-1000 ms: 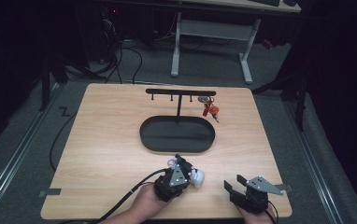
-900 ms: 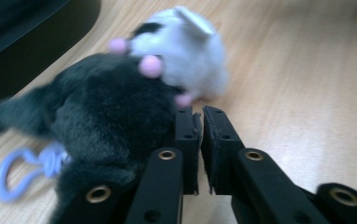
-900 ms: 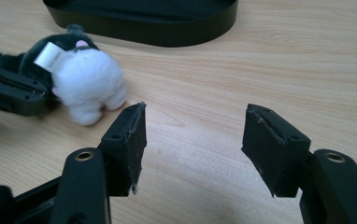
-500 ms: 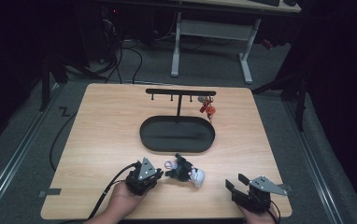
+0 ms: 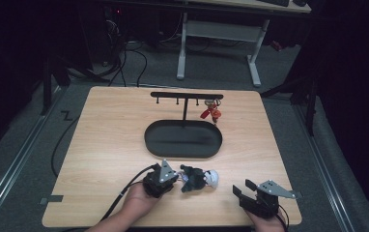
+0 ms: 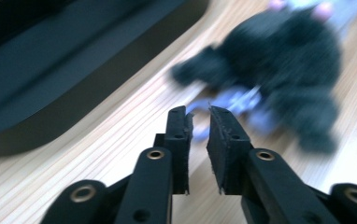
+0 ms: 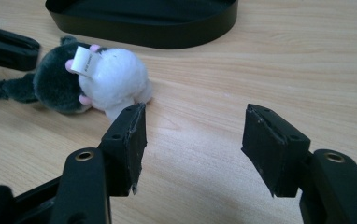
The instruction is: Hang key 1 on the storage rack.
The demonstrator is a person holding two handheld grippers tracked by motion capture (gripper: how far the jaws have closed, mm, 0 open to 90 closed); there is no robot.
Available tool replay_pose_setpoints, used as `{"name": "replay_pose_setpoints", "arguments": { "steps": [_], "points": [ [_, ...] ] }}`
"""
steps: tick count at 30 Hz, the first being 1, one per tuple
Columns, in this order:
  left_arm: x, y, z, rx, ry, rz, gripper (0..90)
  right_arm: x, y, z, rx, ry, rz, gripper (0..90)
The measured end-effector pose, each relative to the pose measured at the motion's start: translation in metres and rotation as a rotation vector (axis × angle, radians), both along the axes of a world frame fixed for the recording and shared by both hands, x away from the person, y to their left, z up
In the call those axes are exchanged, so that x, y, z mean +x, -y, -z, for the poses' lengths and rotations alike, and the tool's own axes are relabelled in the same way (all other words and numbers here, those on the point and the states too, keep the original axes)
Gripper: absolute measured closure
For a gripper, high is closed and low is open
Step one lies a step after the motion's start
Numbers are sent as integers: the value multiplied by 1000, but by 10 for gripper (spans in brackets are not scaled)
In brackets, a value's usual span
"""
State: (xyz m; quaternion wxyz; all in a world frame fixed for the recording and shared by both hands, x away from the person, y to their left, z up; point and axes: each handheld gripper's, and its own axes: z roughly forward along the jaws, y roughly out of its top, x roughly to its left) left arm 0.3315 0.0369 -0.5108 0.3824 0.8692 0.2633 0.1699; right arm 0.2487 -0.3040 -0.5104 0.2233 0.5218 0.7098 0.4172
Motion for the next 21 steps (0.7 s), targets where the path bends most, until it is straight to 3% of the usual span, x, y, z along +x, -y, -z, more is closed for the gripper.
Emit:
{"name": "replay_pose_setpoints", "arguments": {
  "steps": [1, 2, 4, 6, 8, 9, 10, 12, 14, 15, 16, 17, 19, 21],
  "points": [
    [-2, -24, -6, 1, 17, -24, 751, 1, 1, 1, 8, -10, 0, 398],
    [-2, -24, -6, 1, 17, -24, 746, 1, 1, 1, 8, -10, 0, 398],
    [-2, -42, -10, -27, -3, -49, 739, 2, 0, 2, 9, -19, -2, 397],
    [-2, -44, -12, -31, -14, -47, 755, 3, -3, 3, 0, -24, -11, 398],
    [-3, -25, -12, -21, -6, -1, 785, 4, -6, 3, 2, -26, -6, 398],
    [-1, -5, -8, -16, -28, 40, 805, 5, -6, 3, 4, -24, -3, 399],
    [-1, -5, -8, -16, -28, 40, 828, 5, -6, 3, 4, -24, -3, 399],
    [2, 21, 0, 16, -43, 75, 849, 6, -8, 1, -1, -10, -1, 401],
    [6, 45, 5, 37, -37, 97, 885, 6, -10, 0, -10, 1, -6, 403],
    [6, 45, 5, 37, -37, 97, 889, 6, -10, 0, -10, 1, -6, 403],
    [10, 60, 4, 50, -37, 112, 887, 6, -9, 0, -12, 4, -10, 405],
    [10, 60, 4, 50, -37, 112, 887, 6, -9, 0, -12, 4, -10, 405],
    [14, 82, 0, 60, -25, 123, 875, 6, -5, 1, -4, 2, -9, 406],
    [15, 87, -1, 53, -16, 116, 863, 6, -4, 2, 2, 0, -7, 405]
  ]
}}
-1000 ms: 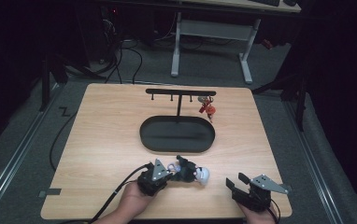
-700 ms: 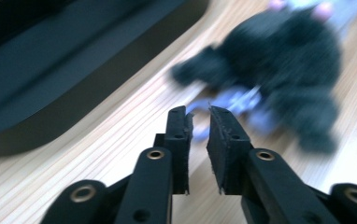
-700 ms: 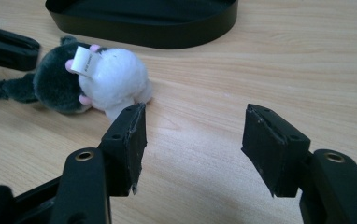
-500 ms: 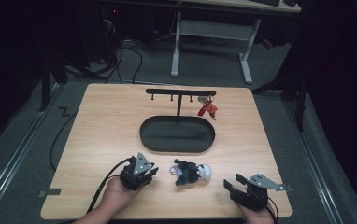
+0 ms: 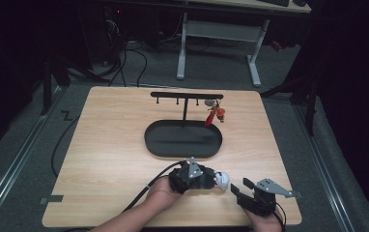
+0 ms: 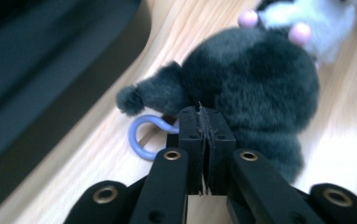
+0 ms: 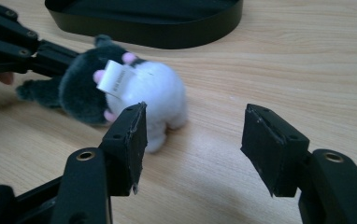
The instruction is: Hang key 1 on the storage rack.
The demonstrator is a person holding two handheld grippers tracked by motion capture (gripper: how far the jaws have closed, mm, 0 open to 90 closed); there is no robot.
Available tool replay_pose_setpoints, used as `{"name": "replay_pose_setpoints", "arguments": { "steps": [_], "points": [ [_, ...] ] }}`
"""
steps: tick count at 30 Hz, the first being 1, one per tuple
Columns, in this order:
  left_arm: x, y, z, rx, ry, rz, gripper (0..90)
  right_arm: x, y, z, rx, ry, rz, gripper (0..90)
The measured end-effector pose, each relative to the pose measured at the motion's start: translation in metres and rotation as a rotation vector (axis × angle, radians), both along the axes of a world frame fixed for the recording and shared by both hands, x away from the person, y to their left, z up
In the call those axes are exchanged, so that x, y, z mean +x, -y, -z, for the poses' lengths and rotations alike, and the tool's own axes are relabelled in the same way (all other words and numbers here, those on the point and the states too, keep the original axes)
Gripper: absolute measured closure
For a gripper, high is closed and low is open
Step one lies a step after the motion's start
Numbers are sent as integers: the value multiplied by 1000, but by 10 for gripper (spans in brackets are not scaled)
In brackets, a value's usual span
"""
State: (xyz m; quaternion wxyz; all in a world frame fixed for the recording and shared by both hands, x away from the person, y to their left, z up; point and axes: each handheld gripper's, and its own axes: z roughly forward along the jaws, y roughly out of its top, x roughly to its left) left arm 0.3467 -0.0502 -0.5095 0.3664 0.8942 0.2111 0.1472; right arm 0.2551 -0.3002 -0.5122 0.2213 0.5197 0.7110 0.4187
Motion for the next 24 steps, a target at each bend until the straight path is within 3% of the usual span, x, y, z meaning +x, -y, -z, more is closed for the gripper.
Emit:
{"name": "replay_pose_setpoints", "arguments": {
  "steps": [1, 3, 4, 7, 8, 9, 11, 12, 13, 14, 16, 17, 19, 22, 24],
  "points": [
    [2, 2, -2, -9, 8, -12, 819, 0, 3, 0, 6, -2, 1, 406],
    [6, -12, -10, -56, 26, -52, 774, -1, 5, -1, 11, 3, 5, 405],
    [6, -12, -10, -56, 26, -52, 740, -1, 5, -1, 11, 3, 5, 405],
    [1, -66, -20, -62, 85, -104, 675, -3, 6, -2, 5, 11, 2, 405],
    [1, -66, -20, -62, 85, -104, 659, -3, 6, -2, 5, 11, 2, 405],
    [-1, -83, -22, -60, 96, -118, 659, -3, 6, -2, 6, 8, 5, 406],
    [-7, -122, -23, -54, 111, -164, 613, -1, 4, 0, 1, -5, 8, 412],
    [-11, -150, -22, -34, 122, -201, 604, -1, 3, 0, -3, -6, 5, 414],
    [-13, -165, -20, -24, 125, -228, 591, -1, 2, 0, -4, -7, 8, 416],
    [-13, -165, -20, -24, 125, -228, 578, -1, 2, 0, -4, -7, 8, 416],
    [-13, -191, -15, -35, 107, -269, 555, -1, 0, 0, -14, -11, 7, 416],
    [-12, -214, -9, -54, 98, -300, 510, -1, -1, 0, -19, -12, 11, 414],
    [-9, -232, -3, -79, 65, -323, 483, -1, -1, -1, -29, -13, 12, 413],
    [-5, -247, 0, -107, 30, -334, 429, 1, 0, 0, -52, -32, 11, 402],
    [-5, -250, -1, -107, 39, -336, 401, 1, 0, 0, -56, -37, 7, 396]
  ]
}}
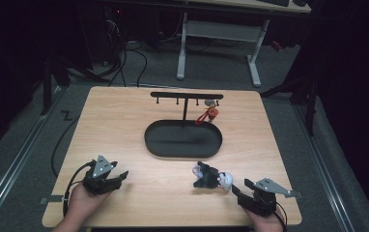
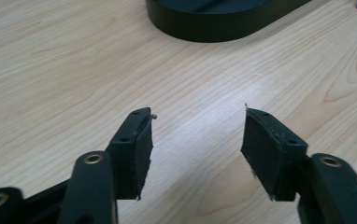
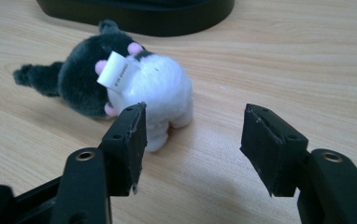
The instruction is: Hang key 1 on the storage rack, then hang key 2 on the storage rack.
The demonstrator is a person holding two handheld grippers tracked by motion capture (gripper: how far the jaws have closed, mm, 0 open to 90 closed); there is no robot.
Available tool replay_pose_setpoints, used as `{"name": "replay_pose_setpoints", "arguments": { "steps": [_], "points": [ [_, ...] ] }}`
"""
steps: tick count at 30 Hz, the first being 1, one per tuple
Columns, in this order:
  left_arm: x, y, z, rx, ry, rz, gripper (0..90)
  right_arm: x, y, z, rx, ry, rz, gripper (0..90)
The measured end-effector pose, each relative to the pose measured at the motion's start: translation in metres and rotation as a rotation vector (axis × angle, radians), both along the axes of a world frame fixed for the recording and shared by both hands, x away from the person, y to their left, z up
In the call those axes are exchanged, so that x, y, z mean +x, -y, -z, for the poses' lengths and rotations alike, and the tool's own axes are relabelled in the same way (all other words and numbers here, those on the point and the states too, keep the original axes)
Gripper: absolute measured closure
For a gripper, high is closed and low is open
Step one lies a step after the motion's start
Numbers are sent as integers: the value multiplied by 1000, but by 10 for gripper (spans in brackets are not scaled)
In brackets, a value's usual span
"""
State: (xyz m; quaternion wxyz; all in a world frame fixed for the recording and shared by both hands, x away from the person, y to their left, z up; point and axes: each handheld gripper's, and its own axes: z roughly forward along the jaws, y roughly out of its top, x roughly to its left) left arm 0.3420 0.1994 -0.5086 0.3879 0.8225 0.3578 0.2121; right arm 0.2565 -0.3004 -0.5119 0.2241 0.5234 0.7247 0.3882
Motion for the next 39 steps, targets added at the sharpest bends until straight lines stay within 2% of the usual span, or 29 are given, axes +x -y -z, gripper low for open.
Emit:
{"name": "replay_pose_setpoints", "arguments": {
  "steps": [1, 2, 4, 5, 7, 8, 9, 11, 12, 14, 15, 16, 17, 19, 20, 21, 22, 23, 28, 29, 33, 39],
  "points": [
    [2, -5, -2, -11, 15, -9, 400, 2, 0, 0, -15, -18, -5, 376],
    [5, -10, -2, -41, 18, -28, 401, 3, 0, -1, -19, -29, -9, 360],
    [9, -12, 0, -66, 1, -32, 394, 4, -1, -1, -54, -48, -20, 341],
    [9, -12, 0, -66, 1, -32, 383, 4, -1, -1, -54, -48, -20, 341],
    [13, -12, 4, -39, -5, -30, 369, 4, -1, -1, -83, -72, -22, 324],
    [14, -12, 7, -27, -22, -24, 351, 5, -1, -1, -76, -113, -15, 309],
    [14, -12, 7, -27, -22, -24, 344, 6, -1, -1, -76, -132, -16, 304],
    [15, -12, 11, -24, -32, -20, 332, 7, -2, -2, -85, -141, -19, 310],
    [14, -12, 13, -24, -35, -22, 329, 9, -4, -6, -119, -153, -16, 327],
    [14, -13, 14, -24, -42, -23, 326, 10, -5, -8, -125, -161, -17, 327],
    [13, -14, 12, -31, -27, -24, 321, 11, -4, -13, -134, -185, -21, 322],
    [13, -14, 12, -31, -27, -24, 321, 11, -4, -13, -134, -185, -21, 322],
    [13, -15, 10, -47, -20, -24, 321, 13, -3, -17, -145, -212, -28, 320],
    [13, -14, 10, -43, -16, -23, 321, 14, -3, -19, -156, -224, -34, 319],
    [14, -14, 9, -34, -9, -19, 320, 17, -3, -24, -199, -244, -57, 318],
    [15, -13, 9, -31, -7, -21, 319, 19, -3, -26, -215, -256, -66, 317],
    [15, -13, 9, -31, -7, -21, 318, 19, -3, -26, -215, -256, -66, 317],
    [16, -13, 9, -40, -9, -23, 319, 25, -4, -30, -222, -286, -87, 304],
    [15, -11, 10, -31, -13, -20, 318, 33, -8, -34, -231, -330, -125, 289],
    [14, -12, 10, -37, -7, -22, 320, 38, -13, -35, -242, -353, -149, 281],
    [11, -11, 9, -33, -8, -17, 321, 45, -22, -39, -264, -384, -170, 255],
    [11, -7, 10, -21, -8, 0, 321, 48, -35, -39, -292, -394, -202, 250]
  ]
}}
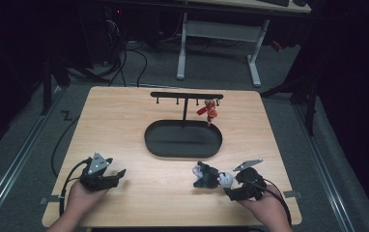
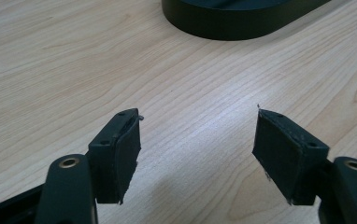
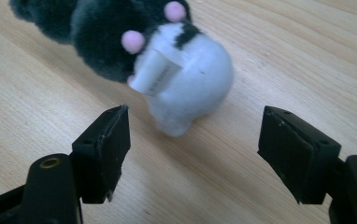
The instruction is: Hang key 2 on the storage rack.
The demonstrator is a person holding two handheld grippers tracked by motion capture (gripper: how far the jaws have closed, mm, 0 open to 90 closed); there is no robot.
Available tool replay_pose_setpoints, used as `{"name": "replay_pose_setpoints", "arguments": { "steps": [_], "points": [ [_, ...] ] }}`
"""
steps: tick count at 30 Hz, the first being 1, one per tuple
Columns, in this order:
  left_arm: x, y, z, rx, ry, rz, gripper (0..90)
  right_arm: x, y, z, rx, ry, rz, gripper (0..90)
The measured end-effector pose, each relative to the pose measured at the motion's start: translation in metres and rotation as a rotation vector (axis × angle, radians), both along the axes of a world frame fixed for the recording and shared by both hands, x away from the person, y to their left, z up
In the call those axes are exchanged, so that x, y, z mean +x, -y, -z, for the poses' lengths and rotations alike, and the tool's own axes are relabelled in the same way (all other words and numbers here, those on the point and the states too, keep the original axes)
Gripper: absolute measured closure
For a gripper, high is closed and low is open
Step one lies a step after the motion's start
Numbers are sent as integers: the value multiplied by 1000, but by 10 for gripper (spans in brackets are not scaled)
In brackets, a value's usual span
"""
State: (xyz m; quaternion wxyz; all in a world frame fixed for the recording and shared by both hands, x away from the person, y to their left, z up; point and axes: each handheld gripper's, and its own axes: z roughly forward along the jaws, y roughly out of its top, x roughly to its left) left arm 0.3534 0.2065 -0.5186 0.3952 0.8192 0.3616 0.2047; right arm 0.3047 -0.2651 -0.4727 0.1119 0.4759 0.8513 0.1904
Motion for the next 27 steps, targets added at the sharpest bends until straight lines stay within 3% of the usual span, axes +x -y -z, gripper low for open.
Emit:
{"name": "replay_pose_setpoints", "arguments": {
  "steps": [3, 5, 11, 15, 17, 27],
  "points": [
    [-1, 1, 0, 16, 7, 13, 321, 1, -6, 0, -17, -7, -28, 242],
    [-1, 1, 0, 10, 11, 12, 321, 4, -10, -1, -55, -9, -58, 232],
    [-1, 0, 1, 13, 2, 13, 322, 12, -15, -7, -74, -28, -87, 230],
    [-4, 0, 0, 26, 13, 21, 324, 23, -19, -6, -95, -69, -117, 227],
    [-5, 0, -1, 26, 21, 22, 324, 31, -23, -7, -114, -112, -140, 224],
    [-7, -2, 0, 54, 21, 29, 328, 50, -31, 2, -155, -182, -163, 209]
  ]
}}
